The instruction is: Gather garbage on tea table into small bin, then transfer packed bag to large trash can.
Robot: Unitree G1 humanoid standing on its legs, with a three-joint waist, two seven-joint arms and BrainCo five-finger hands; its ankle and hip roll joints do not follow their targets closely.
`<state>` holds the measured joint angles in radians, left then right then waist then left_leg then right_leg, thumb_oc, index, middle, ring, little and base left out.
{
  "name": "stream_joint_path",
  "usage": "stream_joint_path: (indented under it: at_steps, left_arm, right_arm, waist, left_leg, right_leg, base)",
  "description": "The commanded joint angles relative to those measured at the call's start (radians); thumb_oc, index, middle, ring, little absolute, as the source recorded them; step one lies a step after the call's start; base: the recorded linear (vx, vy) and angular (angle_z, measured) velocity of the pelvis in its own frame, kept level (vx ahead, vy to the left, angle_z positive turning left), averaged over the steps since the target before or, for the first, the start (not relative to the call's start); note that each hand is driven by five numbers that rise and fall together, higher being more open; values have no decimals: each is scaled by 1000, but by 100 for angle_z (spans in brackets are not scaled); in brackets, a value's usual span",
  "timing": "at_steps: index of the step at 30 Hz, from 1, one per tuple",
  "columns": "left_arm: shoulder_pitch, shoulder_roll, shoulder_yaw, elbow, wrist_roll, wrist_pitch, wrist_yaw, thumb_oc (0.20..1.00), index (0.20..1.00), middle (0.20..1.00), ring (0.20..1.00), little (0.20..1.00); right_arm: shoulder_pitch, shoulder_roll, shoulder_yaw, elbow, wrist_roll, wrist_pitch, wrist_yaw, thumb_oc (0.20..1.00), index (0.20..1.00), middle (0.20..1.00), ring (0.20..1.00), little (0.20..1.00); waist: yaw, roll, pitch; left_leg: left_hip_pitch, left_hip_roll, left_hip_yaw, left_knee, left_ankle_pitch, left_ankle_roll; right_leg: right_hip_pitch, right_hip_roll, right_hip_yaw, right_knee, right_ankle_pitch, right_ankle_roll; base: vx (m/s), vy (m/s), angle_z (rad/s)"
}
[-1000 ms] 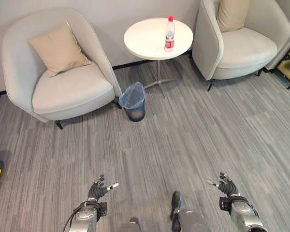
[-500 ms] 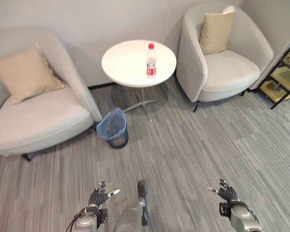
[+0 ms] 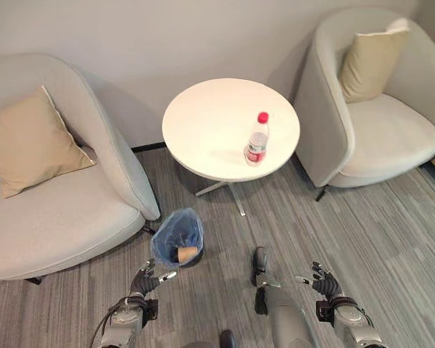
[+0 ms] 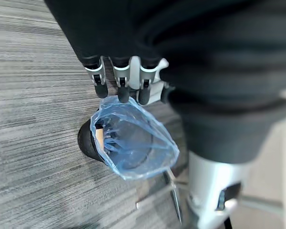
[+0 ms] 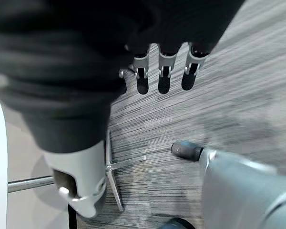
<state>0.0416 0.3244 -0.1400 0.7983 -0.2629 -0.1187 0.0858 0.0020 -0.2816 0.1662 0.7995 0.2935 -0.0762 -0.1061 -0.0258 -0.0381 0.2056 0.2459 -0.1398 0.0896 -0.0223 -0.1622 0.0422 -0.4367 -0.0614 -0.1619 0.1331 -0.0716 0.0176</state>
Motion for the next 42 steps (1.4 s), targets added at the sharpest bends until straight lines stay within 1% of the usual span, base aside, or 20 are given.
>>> stream_joint_path:
  at_steps: [1,2,3,4,7,9,10,13,14,15,18,23,24,26,27,29,30,35,38,42]
  left_arm:
    - [-10,16,2,-41,20,-33,6,1000,1000,1000,1000,1000]
    - [-11,11,-1,-40,19,-30,5,1000,1000,1000,1000,1000]
    - [-19,5,-7,-30,9,-27,2,1000,1000,1000,1000,1000]
    - [-21,3,-11,-30,4,-25,-3,1000,1000,1000,1000,1000]
    - [-37,-2,-18,-14,1,-22,-2,1000,1000,1000,1000,1000]
    - [-47,-8,-30,4,-1,-18,-6,1000,1000,1000,1000,1000]
    - [-53,-11,-37,8,1,-19,-6,1000,1000,1000,1000,1000]
    - [-63,-18,-52,15,11,-15,-11,1000,1000,1000,1000,1000]
    - [-66,-15,-54,27,19,-11,-11,1000,1000,1000,1000,1000]
    - [-65,-16,-49,34,16,-11,-12,1000,1000,1000,1000,1000]
    - [-40,-12,-38,38,27,-5,-15,1000,1000,1000,1000,1000]
    - [-14,-3,-12,70,41,2,-21,1000,1000,1000,1000,1000]
    - [-5,7,1,56,52,-2,-18,1000,1000,1000,1000,1000]
    - [6,12,12,35,59,-7,-15,1000,1000,1000,1000,1000]
    - [7,12,12,35,59,-7,-15,1000,1000,1000,1000,1000]
    - [17,12,24,17,69,-13,-12,1000,1000,1000,1000,1000]
    - [17,11,24,16,69,-13,-12,1000,1000,1000,1000,1000]
    - [30,6,31,0,91,-20,-9,1000,1000,1000,1000,1000]
    - [35,6,28,-6,96,-22,-12,1000,1000,1000,1000,1000]
    - [38,6,25,-11,92,-21,-12,1000,1000,1000,1000,1000]
  right_arm:
    - [-24,-54,-23,-44,-14,-33,0,1000,1000,1000,1000,1000]
    - [-21,-60,-27,-41,-14,-32,-2,1000,1000,1000,1000,1000]
    - [-23,-70,-30,-37,-2,-38,-4,1000,1000,1000,1000,1000]
    - [-23,-75,-30,-36,3,-38,-3,1000,1000,1000,1000,1000]
    - [-28,-87,-23,-23,1,-39,-5,1000,1000,1000,1000,1000]
    - [-35,-96,-24,-4,9,-35,-9,1000,1000,1000,1000,1000]
    - [-40,-100,-25,3,14,-36,-10,1000,1000,1000,1000,1000]
    - [-38,-104,-32,5,25,-39,-11,1000,1000,1000,1000,1000]
    - [-38,-102,-34,6,27,-40,-13,1000,1000,1000,1000,1000]
    - [-40,-100,-37,9,29,-40,-13,1000,1000,1000,1000,1000]
    - [-26,-90,-40,6,17,-36,-11,1000,1000,1000,1000,1000]
    - [-14,-90,-32,-57,-18,-35,-8,1000,1000,1000,1000,1000]
    - [0,-115,-23,-181,-67,-42,0,1000,1000,1000,1000,1000]
    - [11,-142,-20,-282,-110,-51,5,1000,1000,1000,1000,1000]
    - [13,-142,-20,-283,-111,-50,5,1000,1000,1000,1000,1000]
    - [18,-184,-16,-404,-188,-62,9,1000,1000,1000,1000,1000]
    - [18,-184,-16,-405,-189,-62,9,1000,1000,1000,1000,1000]
    - [4,-239,17,-540,-328,-73,23,1000,1000,1000,1000,1000]
    - [-24,-254,46,-557,-372,-75,24,1000,1000,1000,1000,1000]
    - [-57,-249,81,-533,-385,-66,21,1000,1000,1000,1000,1000]
  waist:
    - [-14,6,13]
    - [-19,11,8]
    - [-25,17,-6]
    - [-27,19,-10]
    - [-29,21,-15]
    - [-28,20,-24]
    - [-26,19,-27]
    - [-26,10,-35]
    - [-23,-1,-29]
    - [-25,-1,-28]
    - [-16,2,-31]
    - [-10,-2,-47]
    - [-9,-4,-50]
    - [-9,-3,-52]
    - [-8,-3,-52]
    - [-9,-1,-58]
    - [-9,-1,-58]
    - [-4,7,-70]
    - [2,10,-74]
    - [10,14,-75]
  left_leg:
    - [-163,84,-74,135,-37,-56]
    - [-165,96,-81,147,-34,-69]
    - [-173,128,-79,171,0,-99]
    - [-180,142,-83,193,13,-107]
    - [-192,162,-85,239,37,-121]
    - [-196,184,-71,261,51,-126]
    - [-201,186,-63,256,48,-123]
    - [-221,163,-51,197,10,-108]
    - [-280,143,-37,205,18,-101]
    - [-281,145,-25,201,19,-103]
    - [-257,134,-26,171,19,-96]
    - [-210,125,-16,123,17,-77]
    - [-195,126,-3,113,13,-70]
    - [-188,124,1,110,9,-67]
    - [-188,124,1,110,9,-67]
    - [-174,124,8,97,7,-64]
    - [-173,124,8,97,7,-64]
    - [-150,126,10,74,8,-61]
    - [-143,127,7,65,9,-62]
    - [-141,128,2,60,11,-62]
  right_leg:
    - [218,-20,68,-63,102,98]
    - [227,-20,56,-60,100,91]
    - [244,-15,31,-60,90,76]
    - [256,-10,20,-62,81,67]
    - [280,5,5,-64,59,49]
    - [319,24,-3,-76,28,32]
    - [336,26,-10,-88,21,31]
    - [371,24,-13,-125,7,36]
    - [382,18,-10,-120,2,33]
    - [382,20,-7,-112,-4,33]
    - [398,36,9,-96,-7,29]
    - [419,33,21,-92,-5,37]
    - [419,28,25,-82,-7,42]
    - [421,25,27,-78,-7,45]
    - [421,25,27,-78,-7,45]
    - [427,23,29,-80,-7,51]
    - [428,23,29,-80,-7,51]
    - [444,20,29,-97,-4,59]
    - [452,19,25,-107,-4,60]
    - [456,19,21,-114,-4,61]
  base:
    - [467,-219,101]
    - [350,-255,83]
    - [285,-258,64]
    - [263,-257,61]
    - [117,-119,34]
    - [159,-156,-1]
    - [117,-108,-6]
    - [28,-18,-1]
    - [24,13,6]
    - [22,31,26]
    - [39,54,5]
    - [63,76,-10]
    - [57,104,-6]
    - [37,64,-14]
    - [37,44,-22]
    - [38,41,-7]
    - [0,0,0]
    - [31,13,-2]
    - [20,1,1]
    - [0,0,0]
